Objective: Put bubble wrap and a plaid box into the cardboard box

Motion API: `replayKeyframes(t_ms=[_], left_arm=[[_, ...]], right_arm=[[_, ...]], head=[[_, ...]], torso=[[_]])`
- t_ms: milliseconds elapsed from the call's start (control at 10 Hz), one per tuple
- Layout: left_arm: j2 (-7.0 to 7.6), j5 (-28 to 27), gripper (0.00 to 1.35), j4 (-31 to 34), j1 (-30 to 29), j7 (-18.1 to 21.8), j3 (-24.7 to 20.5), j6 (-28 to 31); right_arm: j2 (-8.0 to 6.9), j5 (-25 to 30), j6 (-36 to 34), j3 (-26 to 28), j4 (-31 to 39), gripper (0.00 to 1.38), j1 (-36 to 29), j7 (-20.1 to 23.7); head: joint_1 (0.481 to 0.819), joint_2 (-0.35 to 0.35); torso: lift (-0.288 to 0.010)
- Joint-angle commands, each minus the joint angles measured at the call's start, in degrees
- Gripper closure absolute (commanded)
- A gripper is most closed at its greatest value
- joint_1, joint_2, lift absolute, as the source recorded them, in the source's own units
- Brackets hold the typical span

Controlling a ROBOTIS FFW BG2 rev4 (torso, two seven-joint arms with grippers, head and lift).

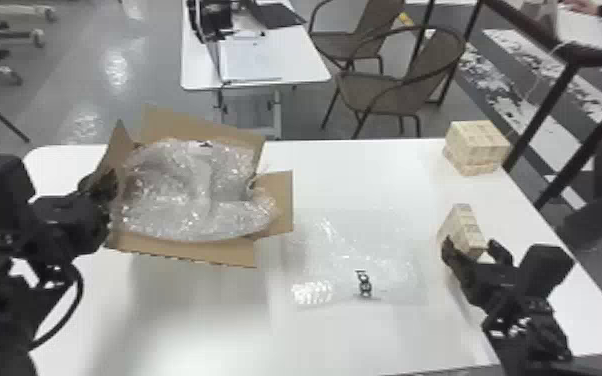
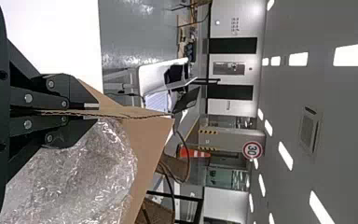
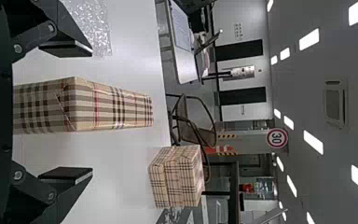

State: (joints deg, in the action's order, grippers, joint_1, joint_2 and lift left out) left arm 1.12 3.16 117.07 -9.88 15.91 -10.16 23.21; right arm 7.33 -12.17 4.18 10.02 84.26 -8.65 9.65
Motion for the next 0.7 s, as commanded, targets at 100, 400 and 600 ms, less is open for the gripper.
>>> replayKeyframes(t_ms=[100,400,600], left_arm=[[0.02,0.1,1.22,0.0,0.0,0.0,0.1,0.0],[-0.06,0.0,1.22,0.0,0.0,0.0,0.1,-0.1],[-0.06,0.1,1.22,0.0,0.0,0.0,0.1,-0.2]], right_arm=[[-0.12,0.7,-0.1,0.0,-0.4,0.74,0.6,0.0],[-0.47,0.4,-0.1,0.0,0.6,0.80,-0.3,0.0],[-1.26,0.5,-0.1,0.0,1.2,0.89,-0.7,-0.1]], head=[[0.695,-0.079],[0.695,-0.080],[0.695,-0.077]], torso=[[-0.110],[-0.110],[-0.110]])
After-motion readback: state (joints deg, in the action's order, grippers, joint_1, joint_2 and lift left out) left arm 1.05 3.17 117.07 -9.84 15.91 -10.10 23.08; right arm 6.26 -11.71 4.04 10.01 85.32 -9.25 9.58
